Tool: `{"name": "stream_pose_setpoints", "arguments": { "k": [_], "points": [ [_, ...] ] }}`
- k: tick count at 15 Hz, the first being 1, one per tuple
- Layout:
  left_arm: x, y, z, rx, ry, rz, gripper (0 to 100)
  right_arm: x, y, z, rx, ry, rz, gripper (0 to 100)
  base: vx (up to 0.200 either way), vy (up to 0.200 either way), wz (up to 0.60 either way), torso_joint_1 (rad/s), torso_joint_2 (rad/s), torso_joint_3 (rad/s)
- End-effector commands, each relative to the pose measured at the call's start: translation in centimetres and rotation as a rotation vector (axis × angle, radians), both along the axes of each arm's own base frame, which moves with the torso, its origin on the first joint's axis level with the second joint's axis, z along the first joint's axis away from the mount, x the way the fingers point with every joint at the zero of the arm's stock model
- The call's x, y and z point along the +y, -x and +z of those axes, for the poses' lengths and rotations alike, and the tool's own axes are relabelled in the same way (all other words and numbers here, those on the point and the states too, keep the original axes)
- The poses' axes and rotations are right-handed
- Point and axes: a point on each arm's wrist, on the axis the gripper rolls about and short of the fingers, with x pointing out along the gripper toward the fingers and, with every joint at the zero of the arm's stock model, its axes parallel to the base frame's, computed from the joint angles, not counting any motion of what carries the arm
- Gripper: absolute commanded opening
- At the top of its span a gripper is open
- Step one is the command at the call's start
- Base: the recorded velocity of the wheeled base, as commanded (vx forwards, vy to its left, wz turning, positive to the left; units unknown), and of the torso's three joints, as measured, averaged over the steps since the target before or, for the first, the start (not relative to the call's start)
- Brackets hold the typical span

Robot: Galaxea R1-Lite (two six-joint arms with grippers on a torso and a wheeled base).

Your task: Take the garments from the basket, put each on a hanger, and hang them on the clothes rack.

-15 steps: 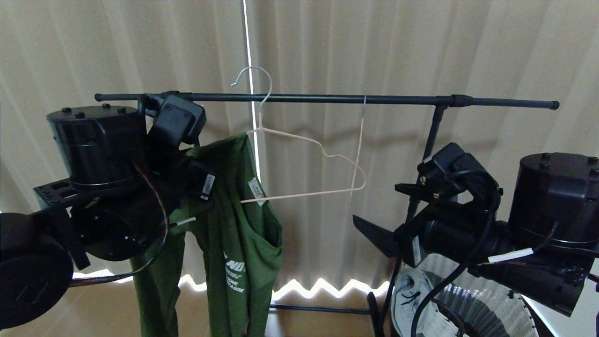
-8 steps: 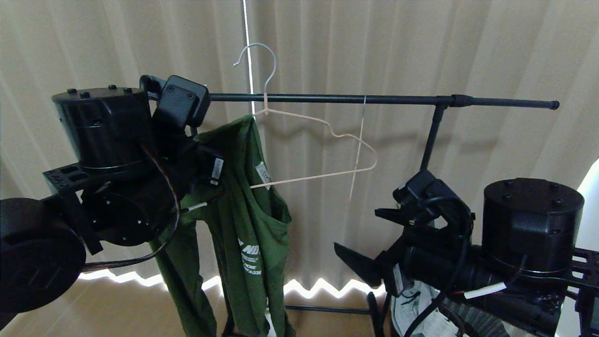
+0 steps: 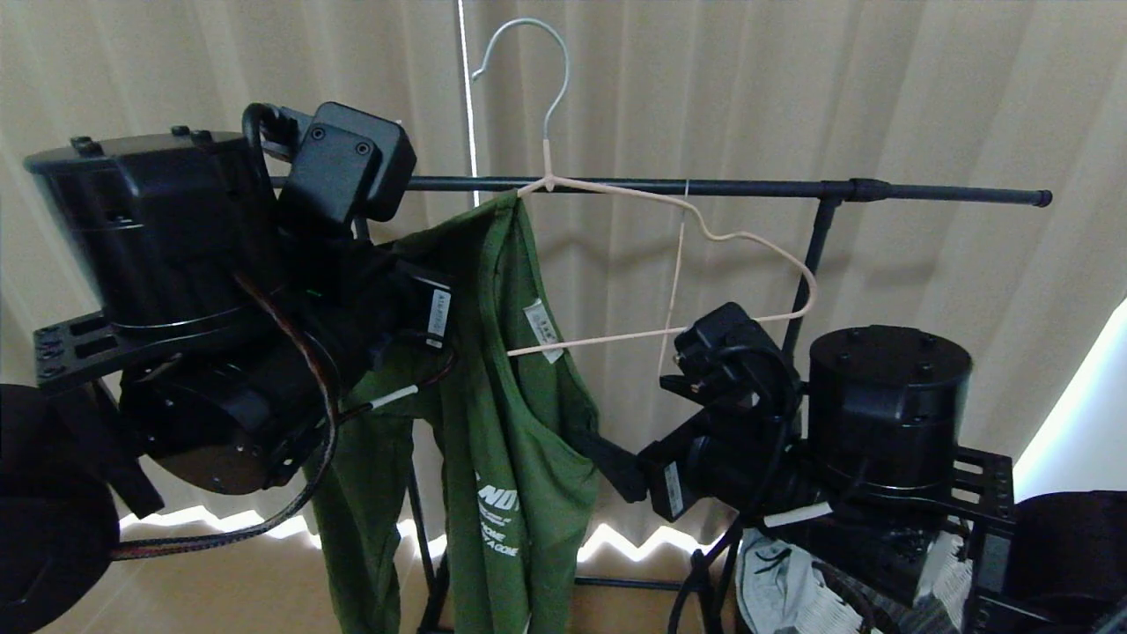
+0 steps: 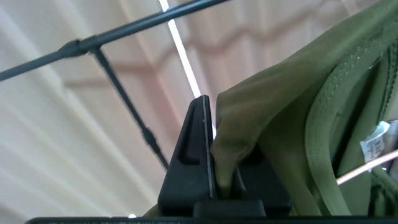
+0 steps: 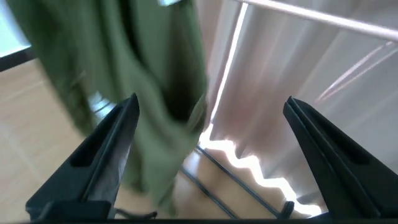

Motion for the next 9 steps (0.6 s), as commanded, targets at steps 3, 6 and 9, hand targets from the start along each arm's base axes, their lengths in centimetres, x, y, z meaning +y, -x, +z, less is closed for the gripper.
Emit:
{"name": "stream_pose_setpoints", "arguments": {
  "k": [3,6,9],
  "points": [
    [-0.4,1.2,0.6,-0.017,0.016,-0.038,0,1.2,-1.3,-1.5,0.024,0.028,-0.009,100,0.000,0.000,0.00,0.000,0.00,0.000],
    [-0.3,1.4,0.9,-0.024,0.020,-0.043,0,0.7,-1.7,-1.9,0.035,0.038,-0.029,100,0.000,0.000,0.00,0.000,0.00,0.000],
    [-0.1,1.6,1.0,-0.028,0.023,-0.043,0,0.3,-2.1,-1.9,0.037,0.038,-0.048,100,0.000,0.000,0.00,0.000,0.00,0.000]
  ]
}}
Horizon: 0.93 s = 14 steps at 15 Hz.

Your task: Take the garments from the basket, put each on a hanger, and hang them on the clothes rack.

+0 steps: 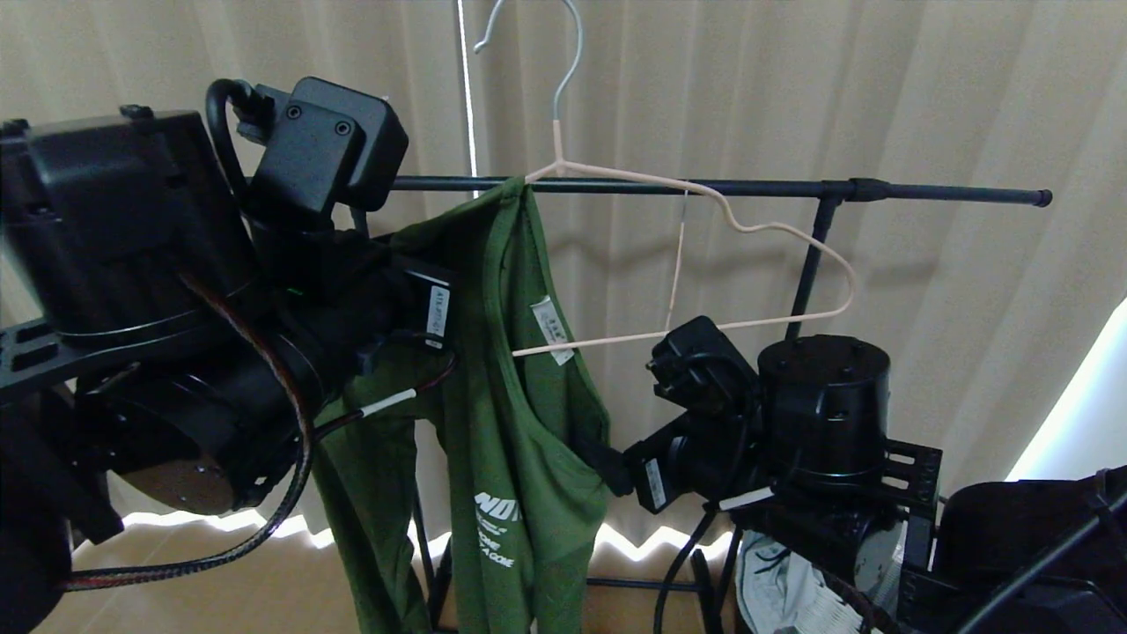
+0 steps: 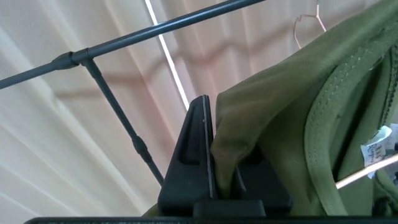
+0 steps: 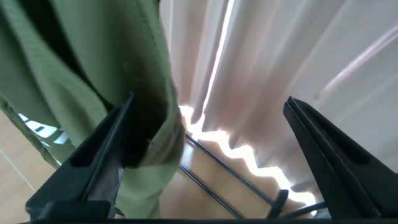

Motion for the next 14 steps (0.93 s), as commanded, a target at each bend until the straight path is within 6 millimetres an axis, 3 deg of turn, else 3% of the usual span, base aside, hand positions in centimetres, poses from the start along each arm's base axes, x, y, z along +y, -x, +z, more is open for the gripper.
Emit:
{"name": "stream_pose_setpoints", "arguments": {
  "k": [1,5,7,9,14],
  "points": [
    [0.1,0.2,0.2,-0.007,0.006,-0.001,0,-0.2,-0.2,-0.2,0.005,0.005,-0.008,0,0.000,0.000,0.00,0.000,0.00,0.000],
    [0.8,-0.2,0.0,-0.002,-0.005,0.029,0,-1.5,-0.2,-0.6,0.015,0.024,-0.064,0,0.000,0.000,0.00,0.000,0.00,0.000],
    [2.2,-1.2,-0.9,0.023,-0.035,0.094,0,-3.6,-0.6,-0.4,0.009,0.032,-0.150,0,0.000,0.000,0.00,0.000,0.00,0.000],
    [3.5,-1.7,-1.9,0.051,-0.060,0.143,0,-5.6,-1.4,0.4,-0.021,0.009,-0.216,0,0.000,0.000,0.00,0.000,0.00,0.000],
    [5.1,-1.5,-3.9,0.099,-0.193,0.187,0,-7.9,-1.6,2.6,-0.076,-0.032,-0.282,0,0.000,0.000,0.00,0.000,0.00,0.000]
  ]
}}
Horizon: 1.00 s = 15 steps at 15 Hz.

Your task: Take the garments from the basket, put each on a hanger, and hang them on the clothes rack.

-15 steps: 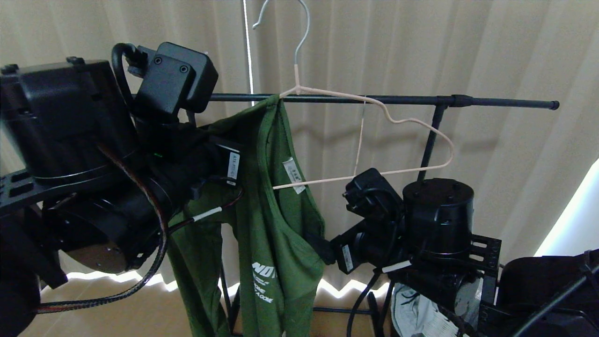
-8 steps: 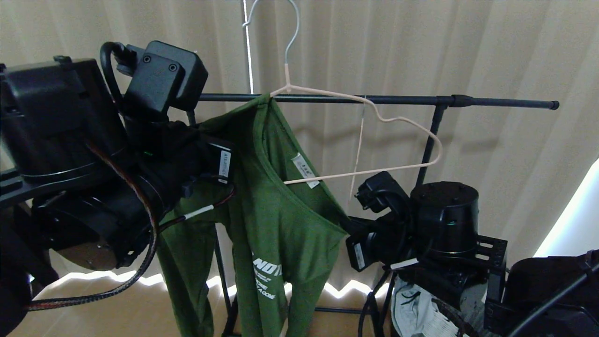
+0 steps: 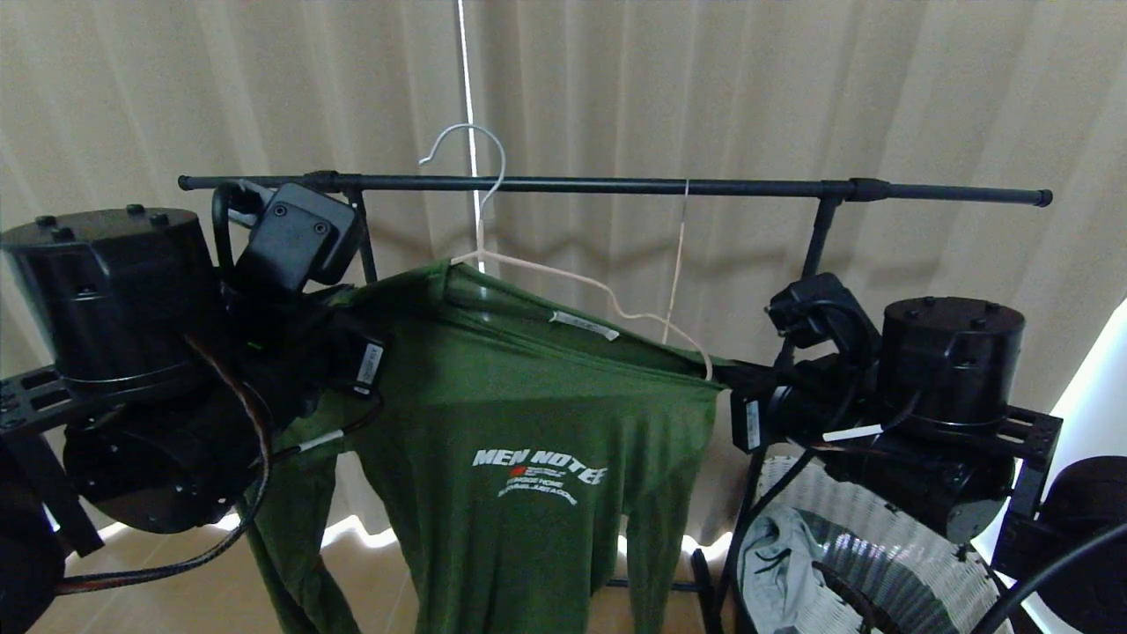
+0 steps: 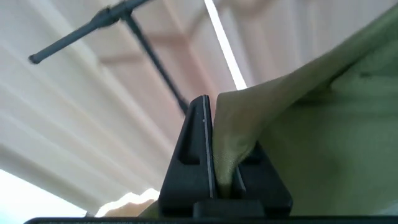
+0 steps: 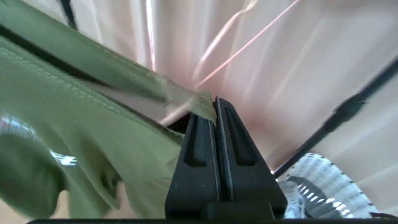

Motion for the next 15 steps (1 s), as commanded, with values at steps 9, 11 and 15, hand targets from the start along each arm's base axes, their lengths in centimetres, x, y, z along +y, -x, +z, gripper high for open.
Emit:
{"name": "stream_pose_setpoints", "arguments": {
  "k": [9,11,15],
  "points": [
    [1.9,-0.6,-0.8,0.001,-0.057,0.074,0,0.0,1.4,1.7,-0.059,0.028,0.049,0,0.000,0.000,0.00,0.000,0.00,0.000],
    [1.6,-0.4,-1.0,0.005,-0.052,0.061,0,0.8,1.9,1.9,-0.071,0.048,0.089,100,0.000,0.000,0.00,0.000,0.00,0.000],
    [0.8,-0.2,-1.7,0.025,-0.043,0.032,0,1.0,1.8,1.8,-0.101,0.125,0.115,100,0.000,0.000,0.00,0.000,0.00,0.000]
  ]
}}
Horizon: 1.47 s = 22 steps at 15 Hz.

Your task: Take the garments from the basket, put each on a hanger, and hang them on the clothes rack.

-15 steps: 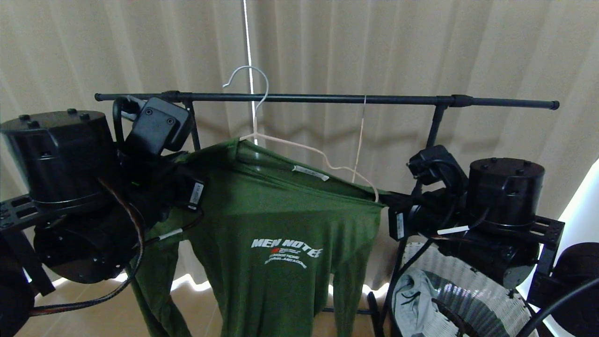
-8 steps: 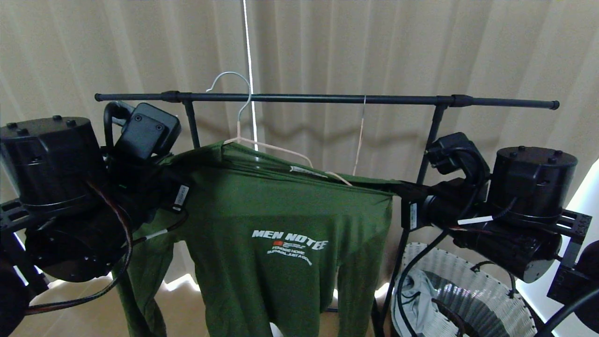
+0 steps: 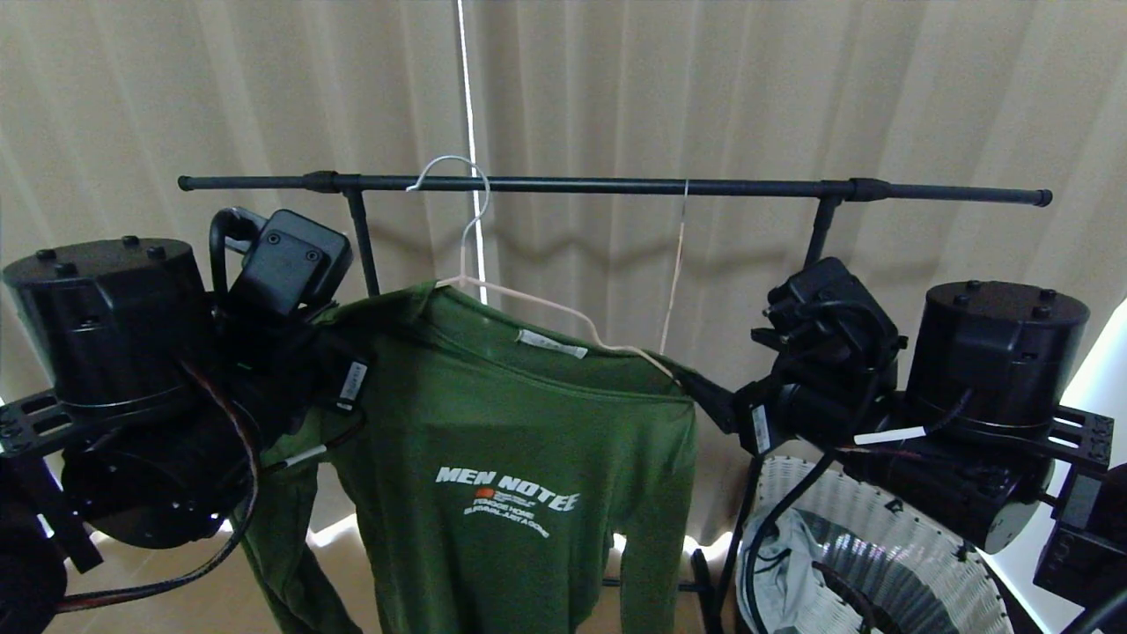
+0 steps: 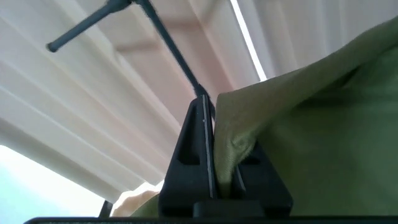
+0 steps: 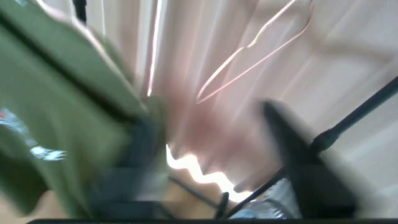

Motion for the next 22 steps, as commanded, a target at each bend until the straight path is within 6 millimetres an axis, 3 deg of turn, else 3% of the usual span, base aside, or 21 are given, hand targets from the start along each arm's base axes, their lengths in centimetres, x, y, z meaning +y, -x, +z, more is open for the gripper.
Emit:
{"name": "stream_pose_setpoints", "arguments": {
  "k": [1,5,9,16,22],
  "points": [
    [-0.3,-0.3,-0.6,0.017,-0.005,-0.007,0,0.1,0.2,0.0,-0.006,0.017,0.014,100,0.000,0.000,0.00,0.000,0.00,0.000],
    [-0.1,-2.2,-1.5,-0.010,0.031,0.043,0,0.5,1.6,0.7,-0.026,0.012,0.104,100,0.000,0.000,0.00,0.000,0.00,0.000],
    [-0.1,-2.4,-2.0,-0.008,0.028,0.044,0,0.9,2.5,1.1,-0.031,-0.005,0.200,100,0.000,0.000,0.00,0.000,0.00,0.000],
    [-2.2,-0.5,-2.2,-0.004,0.080,-0.053,0,2.7,0.5,1.0,-0.080,0.078,0.211,100,0.000,0.000,0.00,0.000,0.00,0.000],
    [-2.8,1.8,-2.3,0.002,0.077,-0.125,0,4.5,-1.8,1.3,-0.124,0.136,0.175,100,0.000,0.000,0.00,0.000,0.00,0.000]
  ]
}}
